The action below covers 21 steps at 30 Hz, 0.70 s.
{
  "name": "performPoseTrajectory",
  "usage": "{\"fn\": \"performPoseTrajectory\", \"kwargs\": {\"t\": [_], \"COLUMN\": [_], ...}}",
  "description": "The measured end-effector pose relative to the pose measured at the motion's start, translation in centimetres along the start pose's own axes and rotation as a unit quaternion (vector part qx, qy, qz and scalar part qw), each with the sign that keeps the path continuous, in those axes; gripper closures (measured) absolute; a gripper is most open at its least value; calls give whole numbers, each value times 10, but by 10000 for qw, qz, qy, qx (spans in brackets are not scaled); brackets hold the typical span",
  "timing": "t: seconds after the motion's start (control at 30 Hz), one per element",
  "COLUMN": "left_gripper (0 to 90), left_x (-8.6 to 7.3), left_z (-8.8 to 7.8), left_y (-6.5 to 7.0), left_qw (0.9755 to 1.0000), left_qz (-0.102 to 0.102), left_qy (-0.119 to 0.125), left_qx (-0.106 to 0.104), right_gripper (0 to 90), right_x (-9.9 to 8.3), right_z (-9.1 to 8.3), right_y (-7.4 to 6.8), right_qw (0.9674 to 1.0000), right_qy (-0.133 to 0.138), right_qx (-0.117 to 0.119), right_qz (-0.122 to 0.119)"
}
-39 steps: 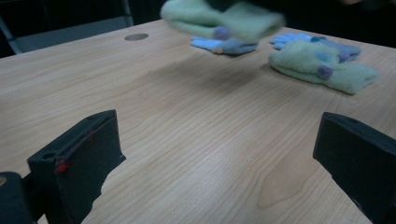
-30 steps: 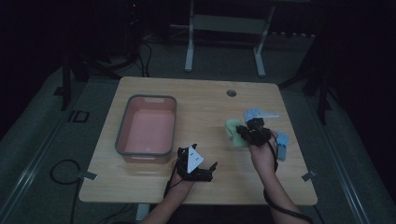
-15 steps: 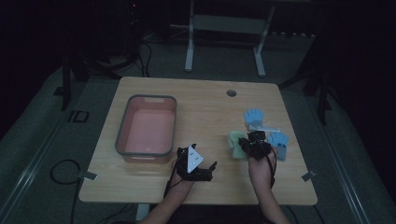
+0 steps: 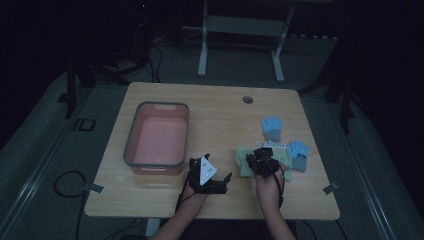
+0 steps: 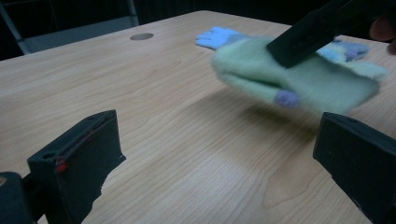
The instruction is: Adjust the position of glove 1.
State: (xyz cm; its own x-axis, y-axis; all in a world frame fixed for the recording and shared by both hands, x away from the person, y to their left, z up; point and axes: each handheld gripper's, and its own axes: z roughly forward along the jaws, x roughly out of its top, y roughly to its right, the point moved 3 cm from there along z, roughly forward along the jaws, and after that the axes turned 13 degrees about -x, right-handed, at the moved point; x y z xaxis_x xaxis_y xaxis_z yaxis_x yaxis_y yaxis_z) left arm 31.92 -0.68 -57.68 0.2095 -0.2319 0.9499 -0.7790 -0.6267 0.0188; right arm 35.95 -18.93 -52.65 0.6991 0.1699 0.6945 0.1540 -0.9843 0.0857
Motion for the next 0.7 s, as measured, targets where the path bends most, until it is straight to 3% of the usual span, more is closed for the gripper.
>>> {"fn": "performPoseTrajectory", "kwargs": {"t": [0.17, 0.37, 0.57, 0.7], "left_gripper": [13, 13, 13, 13], "left_x": [0, 0, 0, 0], "left_z": [0, 0, 0, 1], "left_y": [0, 1, 0, 1], "left_qw": [10000, 10000, 10000, 10000], "left_qz": [19, 31, -1, 49], "left_qy": [-13, -17, -28, -46], "left_qx": [-27, -40, -52, -50], "right_gripper": [853, 784, 646, 610], "right_x": [-2, -17, -13, -4], "right_z": [11, 36, 31, 19], "right_y": [-7, -11, -2, 6], "right_qw": [9999, 9991, 9996, 9992], "right_qy": [1, -294, -245, -84], "right_qx": [-134, -175, 10, 90], "right_qz": [-50, -267, -170, -384]}}
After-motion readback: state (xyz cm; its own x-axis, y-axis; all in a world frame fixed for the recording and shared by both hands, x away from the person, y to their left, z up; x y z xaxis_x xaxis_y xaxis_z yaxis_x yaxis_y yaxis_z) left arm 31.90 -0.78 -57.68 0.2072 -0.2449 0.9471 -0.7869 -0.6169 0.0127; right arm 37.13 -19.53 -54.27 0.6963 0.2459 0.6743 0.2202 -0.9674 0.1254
